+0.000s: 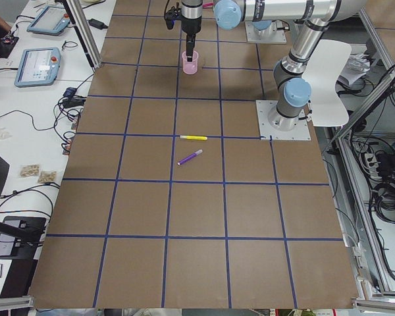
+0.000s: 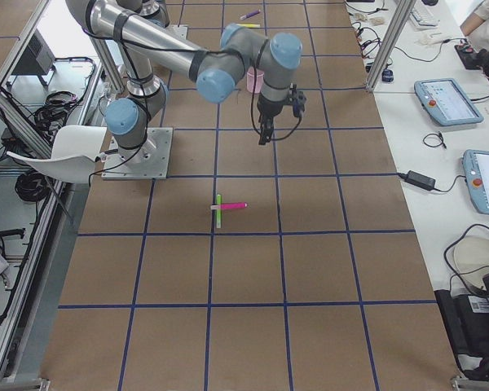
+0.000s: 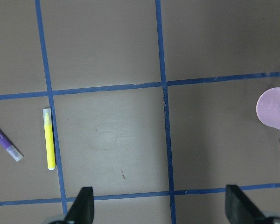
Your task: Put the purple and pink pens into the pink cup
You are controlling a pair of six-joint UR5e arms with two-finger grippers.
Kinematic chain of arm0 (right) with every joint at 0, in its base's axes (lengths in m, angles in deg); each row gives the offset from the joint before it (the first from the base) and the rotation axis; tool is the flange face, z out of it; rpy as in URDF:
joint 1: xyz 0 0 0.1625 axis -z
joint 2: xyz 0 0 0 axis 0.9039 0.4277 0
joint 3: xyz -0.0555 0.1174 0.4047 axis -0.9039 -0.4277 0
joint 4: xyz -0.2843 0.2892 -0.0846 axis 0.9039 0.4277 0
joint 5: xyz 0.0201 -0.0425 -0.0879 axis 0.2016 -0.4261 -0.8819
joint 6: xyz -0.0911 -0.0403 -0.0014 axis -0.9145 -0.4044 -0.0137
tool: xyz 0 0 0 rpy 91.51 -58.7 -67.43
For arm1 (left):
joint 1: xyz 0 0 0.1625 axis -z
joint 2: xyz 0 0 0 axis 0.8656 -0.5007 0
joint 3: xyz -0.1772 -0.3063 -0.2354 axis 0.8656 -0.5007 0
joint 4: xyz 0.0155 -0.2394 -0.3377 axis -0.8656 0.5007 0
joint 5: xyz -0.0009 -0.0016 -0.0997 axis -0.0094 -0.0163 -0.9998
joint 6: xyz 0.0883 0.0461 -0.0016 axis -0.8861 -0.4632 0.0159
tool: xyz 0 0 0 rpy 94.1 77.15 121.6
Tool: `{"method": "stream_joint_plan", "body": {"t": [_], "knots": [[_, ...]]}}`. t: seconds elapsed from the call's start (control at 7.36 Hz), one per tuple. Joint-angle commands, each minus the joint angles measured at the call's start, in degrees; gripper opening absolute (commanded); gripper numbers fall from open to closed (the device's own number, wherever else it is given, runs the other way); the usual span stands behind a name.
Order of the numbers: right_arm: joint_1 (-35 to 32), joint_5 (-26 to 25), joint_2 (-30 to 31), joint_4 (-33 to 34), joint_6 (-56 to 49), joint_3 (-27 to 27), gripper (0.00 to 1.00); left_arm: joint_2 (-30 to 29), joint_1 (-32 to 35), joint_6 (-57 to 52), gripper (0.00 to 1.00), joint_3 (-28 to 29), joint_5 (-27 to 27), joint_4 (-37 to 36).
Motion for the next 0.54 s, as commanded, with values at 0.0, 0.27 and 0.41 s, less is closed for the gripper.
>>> {"method": "stream_joint_plan", "body": {"t": [0.0,0.27,0.41], "knots": [[7.6,-0.6,-4.6,10.9,-16.5,6.9,1.0,0.0,-1.7,-1.1,1.0,0.0,0.0,0.2],[7.8,-0.7,-11.1,20.9,-17.5,11.0,1.0,-0.3,-4.6,-1.8,1.0,-0.1,-0.1,0.2],[7.9,-2.1,-15.2,22.8,-19.1,11.2,1.0,-0.8,-7.1,-5.6,1.0,-0.1,-0.4,-0.1]]}}
